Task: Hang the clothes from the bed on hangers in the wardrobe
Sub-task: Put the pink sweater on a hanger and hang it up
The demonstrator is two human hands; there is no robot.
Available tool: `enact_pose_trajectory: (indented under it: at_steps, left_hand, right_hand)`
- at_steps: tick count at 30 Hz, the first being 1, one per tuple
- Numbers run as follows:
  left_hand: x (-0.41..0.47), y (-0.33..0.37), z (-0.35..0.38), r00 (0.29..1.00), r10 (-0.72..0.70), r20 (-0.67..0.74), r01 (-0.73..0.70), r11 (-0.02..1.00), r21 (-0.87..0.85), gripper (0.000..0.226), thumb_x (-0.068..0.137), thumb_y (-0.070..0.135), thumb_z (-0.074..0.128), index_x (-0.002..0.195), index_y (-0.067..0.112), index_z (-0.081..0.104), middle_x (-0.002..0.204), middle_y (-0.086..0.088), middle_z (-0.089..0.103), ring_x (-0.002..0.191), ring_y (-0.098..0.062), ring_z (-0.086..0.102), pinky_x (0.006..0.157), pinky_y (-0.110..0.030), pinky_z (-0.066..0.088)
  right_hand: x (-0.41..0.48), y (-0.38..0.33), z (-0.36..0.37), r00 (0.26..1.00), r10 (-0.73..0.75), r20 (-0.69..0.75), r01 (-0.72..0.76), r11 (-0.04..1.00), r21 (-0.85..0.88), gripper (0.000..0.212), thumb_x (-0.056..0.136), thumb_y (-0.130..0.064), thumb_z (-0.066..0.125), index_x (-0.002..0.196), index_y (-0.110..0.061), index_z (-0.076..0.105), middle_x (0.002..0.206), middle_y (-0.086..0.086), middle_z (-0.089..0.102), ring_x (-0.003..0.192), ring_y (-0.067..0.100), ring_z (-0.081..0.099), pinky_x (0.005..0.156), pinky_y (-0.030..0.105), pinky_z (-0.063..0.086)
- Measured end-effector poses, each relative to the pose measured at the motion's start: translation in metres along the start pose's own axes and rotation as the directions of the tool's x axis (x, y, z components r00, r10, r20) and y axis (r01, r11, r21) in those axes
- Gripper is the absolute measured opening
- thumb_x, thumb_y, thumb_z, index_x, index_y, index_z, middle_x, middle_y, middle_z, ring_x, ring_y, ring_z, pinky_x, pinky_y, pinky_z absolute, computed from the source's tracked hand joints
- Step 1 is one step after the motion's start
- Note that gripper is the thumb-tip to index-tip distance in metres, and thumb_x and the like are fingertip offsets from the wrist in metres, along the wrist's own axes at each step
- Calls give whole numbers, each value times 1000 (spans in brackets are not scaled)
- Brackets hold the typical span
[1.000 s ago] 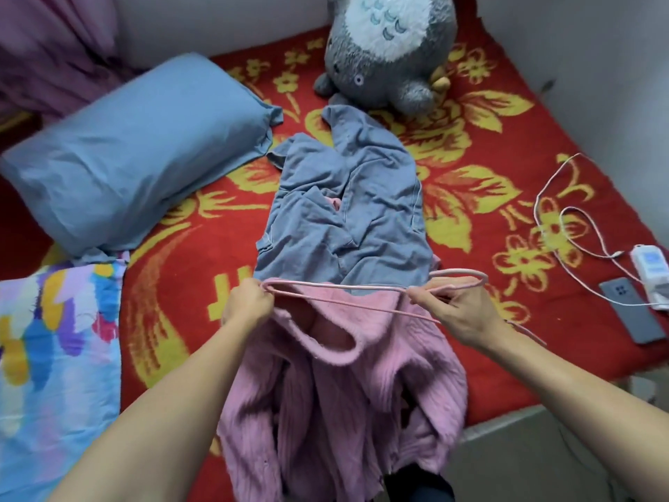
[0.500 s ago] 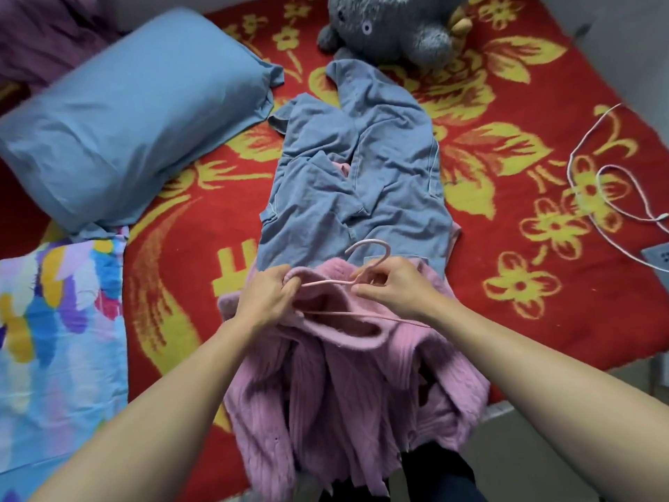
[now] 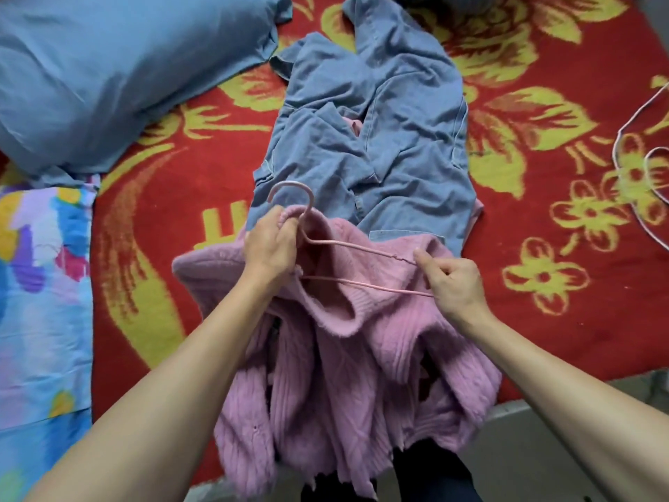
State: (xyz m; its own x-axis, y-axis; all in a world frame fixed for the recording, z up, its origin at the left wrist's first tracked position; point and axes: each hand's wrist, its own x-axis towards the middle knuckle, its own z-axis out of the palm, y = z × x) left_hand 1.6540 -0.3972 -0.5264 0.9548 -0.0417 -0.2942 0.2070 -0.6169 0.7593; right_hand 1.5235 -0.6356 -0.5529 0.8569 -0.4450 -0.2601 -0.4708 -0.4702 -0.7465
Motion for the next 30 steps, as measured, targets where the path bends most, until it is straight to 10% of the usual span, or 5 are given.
enact_pose_trajectory:
  at_steps: [4,9,14,23,30]
  left_hand:
    - [-14,11,-19,982,108,153,-94,991,-97,13,74,15,55,83,14,64,81,0,60,76,-2,55,71,-22,38]
    - [-28,5,-28,982,36,186,13,966,-258,29,66,40,42,88,29,57,94,3,58,82,-20,53,79,-38,44]
    - [-25,6,-27,979,42,200,44,912,-408,44,64,32,41,101,22,61,88,-16,68,76,-22,67,77,-37,49]
    - [-23,-41,-33,936,276,218,-306,944,122,32,79,46,48,100,24,57,115,2,64,114,-20,55,98,-50,41]
    - [-17,-36,-17,955,297,12,-296,947,126,23,93,22,52,111,10,59,69,6,47,77,-24,52,79,-43,44]
  right_hand:
    - [2,5,16,999,34,-31,-32,996,77,71,81,-61,49,52,4,55,53,23,54,47,12,43,56,40,41]
    - [12,-3,23,994,85,-71,-76,991,114,55,87,-29,66,35,-19,56,35,-10,50,39,-1,43,54,31,37]
    - [37,-10,20,994,102,-46,-94,985,142,46,83,-32,70,41,-16,60,46,0,62,49,5,52,64,36,47]
    - [42,-9,27,991,128,-27,-124,985,117,46,80,-35,68,42,-12,57,42,-3,45,45,5,41,58,30,37]
    - [30,-27,44,985,150,-89,-128,968,215,41,73,-57,62,71,-16,64,72,-4,63,71,10,57,74,37,47]
